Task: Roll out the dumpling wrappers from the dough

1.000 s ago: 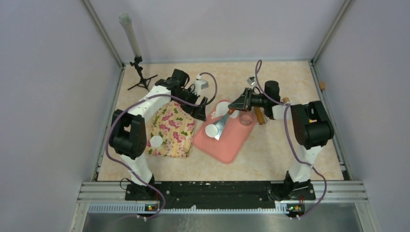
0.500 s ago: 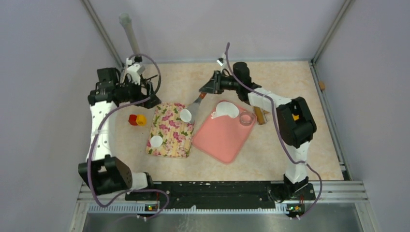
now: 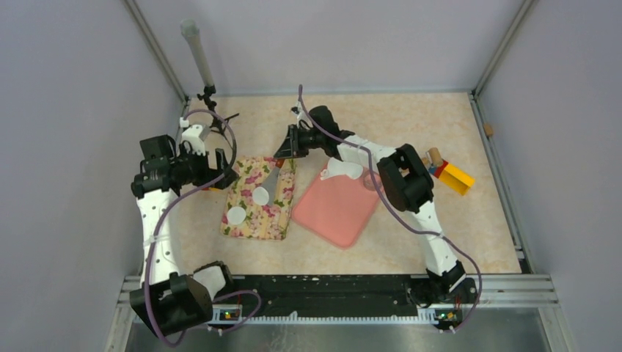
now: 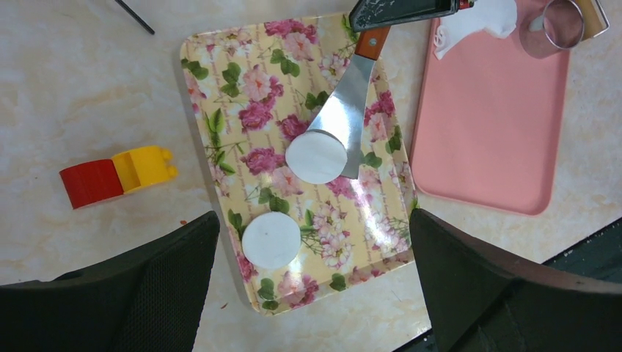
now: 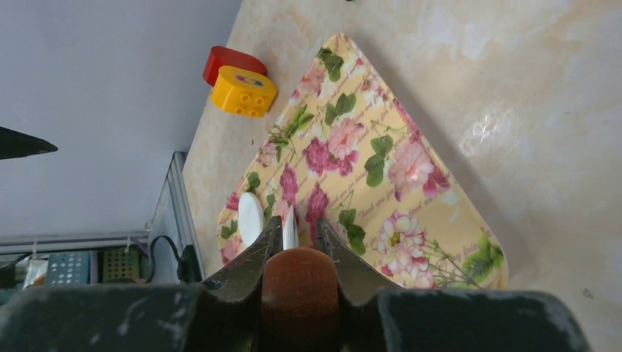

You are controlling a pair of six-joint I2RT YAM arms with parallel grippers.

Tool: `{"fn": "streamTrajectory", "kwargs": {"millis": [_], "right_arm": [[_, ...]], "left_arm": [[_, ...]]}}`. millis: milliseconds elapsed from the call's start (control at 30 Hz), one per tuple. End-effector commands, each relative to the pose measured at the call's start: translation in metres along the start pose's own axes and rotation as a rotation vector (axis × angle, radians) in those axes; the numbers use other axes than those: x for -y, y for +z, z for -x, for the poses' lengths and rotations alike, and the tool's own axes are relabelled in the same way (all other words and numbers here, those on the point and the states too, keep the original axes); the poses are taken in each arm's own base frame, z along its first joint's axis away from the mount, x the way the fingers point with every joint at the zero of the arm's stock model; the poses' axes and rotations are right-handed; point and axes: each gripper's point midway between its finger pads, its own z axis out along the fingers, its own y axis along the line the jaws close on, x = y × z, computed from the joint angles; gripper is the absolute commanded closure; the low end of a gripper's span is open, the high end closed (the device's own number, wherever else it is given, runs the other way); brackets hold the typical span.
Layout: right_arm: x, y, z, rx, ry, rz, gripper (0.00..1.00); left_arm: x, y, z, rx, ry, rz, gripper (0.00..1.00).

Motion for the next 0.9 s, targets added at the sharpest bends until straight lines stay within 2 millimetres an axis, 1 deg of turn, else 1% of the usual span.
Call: {"fn": "streamTrajectory", "kwargs": {"millis": [0, 100, 233, 333, 500, 633, 733, 867], "right_arm": [[-0.006, -0.006, 0.021, 0.05, -0.129, -0.089, 1.0], [0.0, -0.016, 0.027, 0.067, -0.197, -0.166, 1.0], [-0.003, -0.03, 0.039, 0.104, -0.278, -0.226, 1.0], [0.001, -0.036, 0.044, 0.114, -0.312, -0.271, 1.0], [0.0, -0.041, 0.051, 0.131, -0.385, -0.324, 1.0], [-0.008, -0.045, 0.061, 0.153, -0.447, -0.353, 1.0], [-0.019, -0.047, 0.07, 0.172, -0.464, -0.346, 1.0], [-0.025, -0.052, 0.082, 0.193, -0.491, -0.373, 1.0]], "left_arm": [[-0.007, -0.001, 0.01, 0.058, 0.003, 0.01, 0.01], [-0.008, 0.0, 0.009, 0.058, -0.007, -0.009, 0.01], [-0.008, -0.001, 0.008, 0.061, -0.013, -0.025, 0.01], [-0.007, -0.002, 0.008, 0.067, -0.016, -0.031, 0.01], [-0.006, -0.002, 0.008, 0.074, -0.018, -0.042, 0.01], [-0.005, -0.002, 0.008, 0.075, -0.02, -0.049, 0.01], [-0.005, -0.002, 0.008, 0.077, -0.021, -0.052, 0.01], [-0.005, -0.003, 0.007, 0.079, -0.023, -0.056, 0.01]]}}
